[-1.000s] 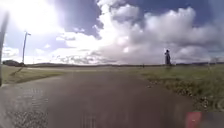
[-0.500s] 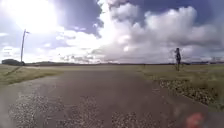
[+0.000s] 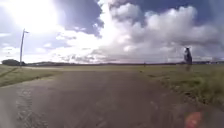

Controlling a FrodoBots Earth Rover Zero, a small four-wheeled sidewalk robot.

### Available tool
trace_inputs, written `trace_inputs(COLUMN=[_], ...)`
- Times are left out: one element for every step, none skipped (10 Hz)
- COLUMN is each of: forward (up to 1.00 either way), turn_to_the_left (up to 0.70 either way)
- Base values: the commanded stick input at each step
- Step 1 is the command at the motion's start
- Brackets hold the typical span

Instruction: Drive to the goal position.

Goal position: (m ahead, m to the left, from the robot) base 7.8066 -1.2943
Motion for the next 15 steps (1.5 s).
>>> trace_inputs(forward=[0.85, 0.85, 0.85, 0.85, 0.85, 0.85, 0.85, 0.85, 0.85, 0.85, 0.85, 0.85, 0.85, 0.85, 0.85], turn_to_the_left=[0.00, 0.00, 0.00, 0.00, 0.00, 0.00, 0.00, 0.00, 0.00, 0.00, 0.00, 0.00, 0.00, 0.00, 0.00])
